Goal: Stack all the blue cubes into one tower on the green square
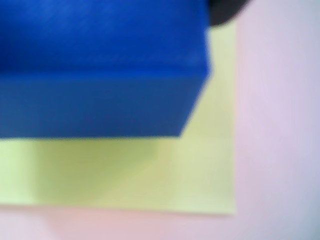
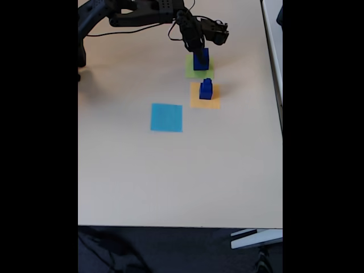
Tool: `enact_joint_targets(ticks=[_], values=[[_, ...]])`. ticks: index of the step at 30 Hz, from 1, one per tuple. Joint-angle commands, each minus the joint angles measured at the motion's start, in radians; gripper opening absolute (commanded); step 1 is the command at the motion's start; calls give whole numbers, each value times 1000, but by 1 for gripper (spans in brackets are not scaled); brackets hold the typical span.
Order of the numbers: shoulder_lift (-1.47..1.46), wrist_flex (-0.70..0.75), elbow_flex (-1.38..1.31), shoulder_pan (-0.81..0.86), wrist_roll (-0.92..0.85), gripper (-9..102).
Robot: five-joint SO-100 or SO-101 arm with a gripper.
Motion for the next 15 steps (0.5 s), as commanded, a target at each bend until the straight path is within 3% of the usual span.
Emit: enact_joint_targets(ticks=[1, 15], values=[[17, -23, -75, 6, -2, 1], [12, -23, -75, 5, 8, 10]])
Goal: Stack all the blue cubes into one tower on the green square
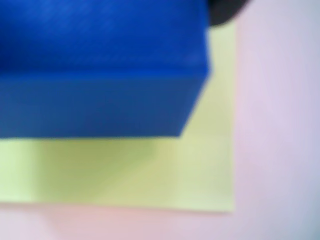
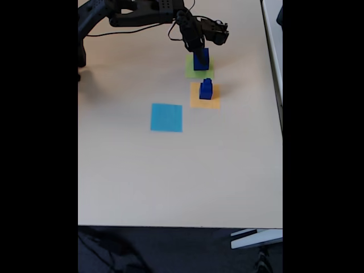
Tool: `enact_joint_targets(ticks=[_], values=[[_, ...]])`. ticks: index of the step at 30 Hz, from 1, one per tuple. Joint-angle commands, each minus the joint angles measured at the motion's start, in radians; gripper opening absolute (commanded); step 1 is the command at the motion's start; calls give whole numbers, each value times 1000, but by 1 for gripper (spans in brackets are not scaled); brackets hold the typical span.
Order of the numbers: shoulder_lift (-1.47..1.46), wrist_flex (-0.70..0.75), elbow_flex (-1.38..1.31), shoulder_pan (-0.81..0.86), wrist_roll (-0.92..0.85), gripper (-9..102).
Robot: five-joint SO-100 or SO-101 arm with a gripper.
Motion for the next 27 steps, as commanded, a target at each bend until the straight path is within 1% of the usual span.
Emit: enact_joint_targets(ticks=[1, 6, 9, 12, 27], values=[[12, -23, -75, 5, 8, 11], [11, -23, -74, 5, 6, 12], [9, -23, -74, 5, 5, 16], [9, -23, -72, 5, 2, 17], [20, -35, -71, 11, -29, 32]])
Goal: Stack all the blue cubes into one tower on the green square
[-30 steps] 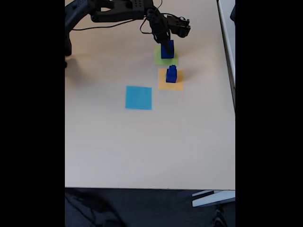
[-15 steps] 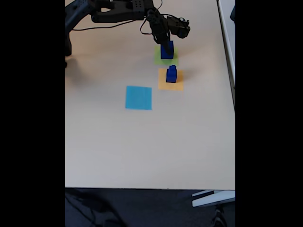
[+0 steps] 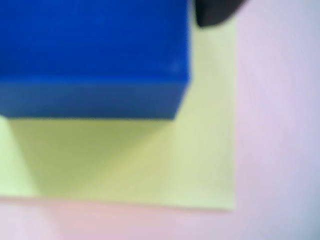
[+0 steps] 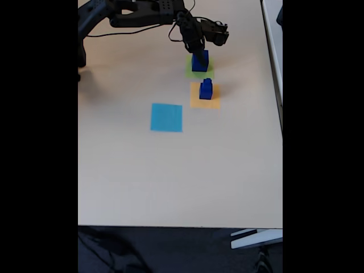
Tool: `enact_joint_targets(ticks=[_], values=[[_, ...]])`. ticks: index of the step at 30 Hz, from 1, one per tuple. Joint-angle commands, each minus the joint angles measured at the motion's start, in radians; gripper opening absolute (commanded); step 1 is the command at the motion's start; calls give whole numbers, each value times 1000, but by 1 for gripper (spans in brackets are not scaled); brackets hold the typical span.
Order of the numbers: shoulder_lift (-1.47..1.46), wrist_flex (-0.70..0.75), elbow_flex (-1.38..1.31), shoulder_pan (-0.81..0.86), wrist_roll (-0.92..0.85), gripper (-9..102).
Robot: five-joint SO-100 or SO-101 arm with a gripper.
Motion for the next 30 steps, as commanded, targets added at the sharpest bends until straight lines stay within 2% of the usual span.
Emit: enact_joint_targets(ticks=[1, 9, 23, 30], values=[[35, -23, -69, 11, -12, 33], [44, -49, -67, 11, -28, 36], [86, -63, -86, 32, -106, 35], [86, -52, -181, 52, -166, 35]])
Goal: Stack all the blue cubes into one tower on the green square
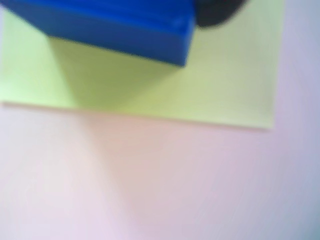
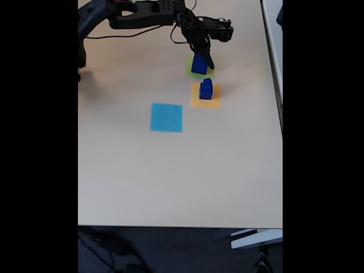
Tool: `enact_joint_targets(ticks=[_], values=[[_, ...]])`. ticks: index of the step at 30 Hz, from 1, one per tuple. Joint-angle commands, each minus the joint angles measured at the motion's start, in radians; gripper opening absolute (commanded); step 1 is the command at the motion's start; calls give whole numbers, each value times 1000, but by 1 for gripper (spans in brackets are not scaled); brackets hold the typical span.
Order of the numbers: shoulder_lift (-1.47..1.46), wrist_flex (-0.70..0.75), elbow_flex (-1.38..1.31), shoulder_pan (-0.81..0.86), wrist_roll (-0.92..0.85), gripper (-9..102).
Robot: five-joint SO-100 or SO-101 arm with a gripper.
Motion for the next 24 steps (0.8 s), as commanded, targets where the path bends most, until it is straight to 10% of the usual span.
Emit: enact_joint_targets(ticks=[1, 24], values=[[86, -6, -103, 14, -31, 35], [149, -14, -87, 92, -138, 33]])
